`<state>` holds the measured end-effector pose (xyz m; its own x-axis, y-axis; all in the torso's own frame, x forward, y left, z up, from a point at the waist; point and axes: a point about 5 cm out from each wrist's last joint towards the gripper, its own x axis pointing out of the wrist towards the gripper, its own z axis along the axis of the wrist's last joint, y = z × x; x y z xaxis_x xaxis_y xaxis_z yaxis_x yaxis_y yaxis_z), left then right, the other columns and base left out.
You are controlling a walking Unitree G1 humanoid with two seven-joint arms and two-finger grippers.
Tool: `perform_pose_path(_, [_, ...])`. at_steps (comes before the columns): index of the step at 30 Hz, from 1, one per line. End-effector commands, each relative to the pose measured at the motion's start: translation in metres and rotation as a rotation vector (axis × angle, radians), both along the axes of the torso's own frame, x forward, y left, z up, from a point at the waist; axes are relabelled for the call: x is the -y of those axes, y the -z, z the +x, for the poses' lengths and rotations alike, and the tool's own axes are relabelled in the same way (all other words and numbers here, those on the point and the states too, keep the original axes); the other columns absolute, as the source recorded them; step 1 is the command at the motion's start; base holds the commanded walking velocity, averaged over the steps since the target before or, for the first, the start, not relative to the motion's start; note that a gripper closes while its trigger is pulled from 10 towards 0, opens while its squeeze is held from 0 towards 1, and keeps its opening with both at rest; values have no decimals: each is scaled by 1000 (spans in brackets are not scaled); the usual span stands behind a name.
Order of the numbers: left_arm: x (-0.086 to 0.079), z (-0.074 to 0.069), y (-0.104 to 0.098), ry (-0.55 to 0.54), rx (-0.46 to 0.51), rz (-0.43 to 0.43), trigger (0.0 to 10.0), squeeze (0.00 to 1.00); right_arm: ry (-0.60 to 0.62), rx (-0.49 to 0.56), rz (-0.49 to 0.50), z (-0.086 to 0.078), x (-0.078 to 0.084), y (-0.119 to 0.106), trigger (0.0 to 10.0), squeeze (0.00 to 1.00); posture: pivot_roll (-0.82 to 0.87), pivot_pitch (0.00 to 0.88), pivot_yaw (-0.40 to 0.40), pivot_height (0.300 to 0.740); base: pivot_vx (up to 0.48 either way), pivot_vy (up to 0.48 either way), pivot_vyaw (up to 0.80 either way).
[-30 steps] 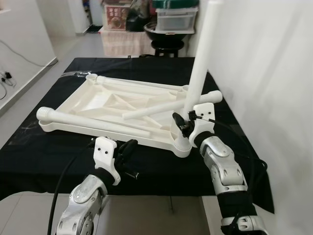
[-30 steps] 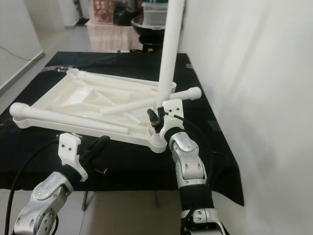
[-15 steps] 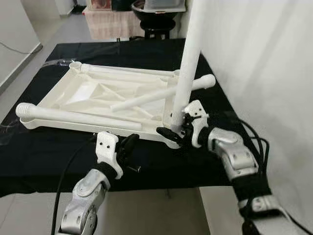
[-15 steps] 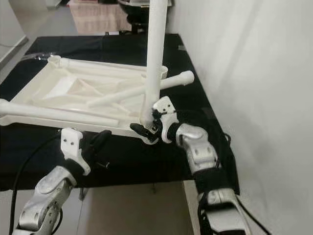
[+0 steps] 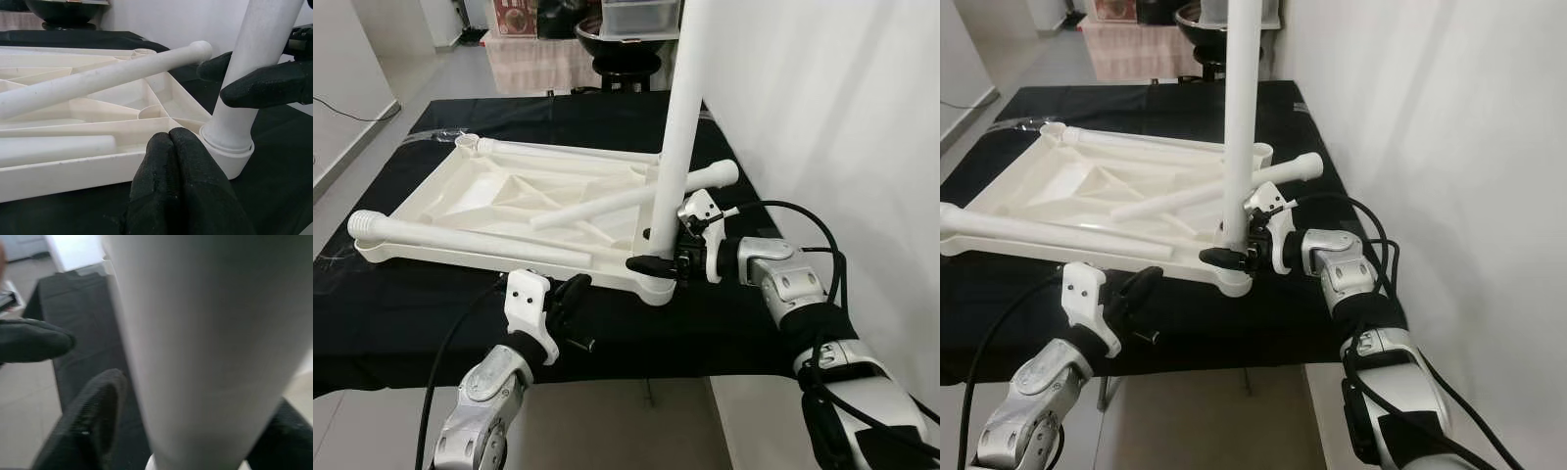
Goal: Building children table
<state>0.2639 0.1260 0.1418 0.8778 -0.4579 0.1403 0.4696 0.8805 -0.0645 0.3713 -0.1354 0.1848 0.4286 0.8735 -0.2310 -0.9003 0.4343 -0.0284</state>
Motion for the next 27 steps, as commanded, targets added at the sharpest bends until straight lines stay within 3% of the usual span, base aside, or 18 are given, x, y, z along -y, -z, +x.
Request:
perform_pose_path(1, [0, -2, 4, 1, -12, 10, 10000, 0, -39, 2, 5, 0, -6, 1, 0, 0, 21, 73, -15, 740, 0, 0, 0])
perform_pose_path(9, [0, -3, 3, 1, -12, 6, 10000, 0, 64, 13, 67, -2, 3, 9, 0, 0, 12, 76, -11, 740, 0, 0, 0])
perform_pose_path(11, [0, -3, 3, 2, -13, 5, 10000, 0, 142, 11, 79, -5, 7, 15, 0, 0, 10, 79, -11, 740, 0, 0, 0])
perform_pose_path(12, [0, -3, 3, 3, -12, 4, 10000, 0, 264, -6, 105, -11, 7, 24, 0, 0, 2, 83, -12, 740, 0, 0, 0])
perform_pose_path(15, [-1, -3, 3, 3, -12, 3, 10000, 0, 301, -13, 114, -13, 7, 27, 0, 0, -2, 84, -12, 740, 0, 0, 0])
perform_pose_path(17, [-2, -3, 2, 5, -12, 3, 10000, 0, 694, 9, 106, -19, 5, 44, 0, 0, -11, 89, -8, 740, 0, 0, 0])
perform_pose_path(19, [-2, -3, 2, 8, -12, 4, 10000, 0, 834, 36, 82, -42, -5, 55, 0, 0, -5, 90, -11, 740, 0, 0, 0])
perform_pose_path(22, [-3, -3, 3, 7, -14, 7, 10000, 0, 763, 97, 63, -39, -14, 48, 0, 0, -10, 81, -3, 740, 0, 0, 0])
perform_pose_path(27, [-3, -2, 3, 10, -14, 10, 10000, 0, 728, 69, 68, -37, -19, 48, 0, 0, -3, 80, -10, 740, 0, 0, 0])
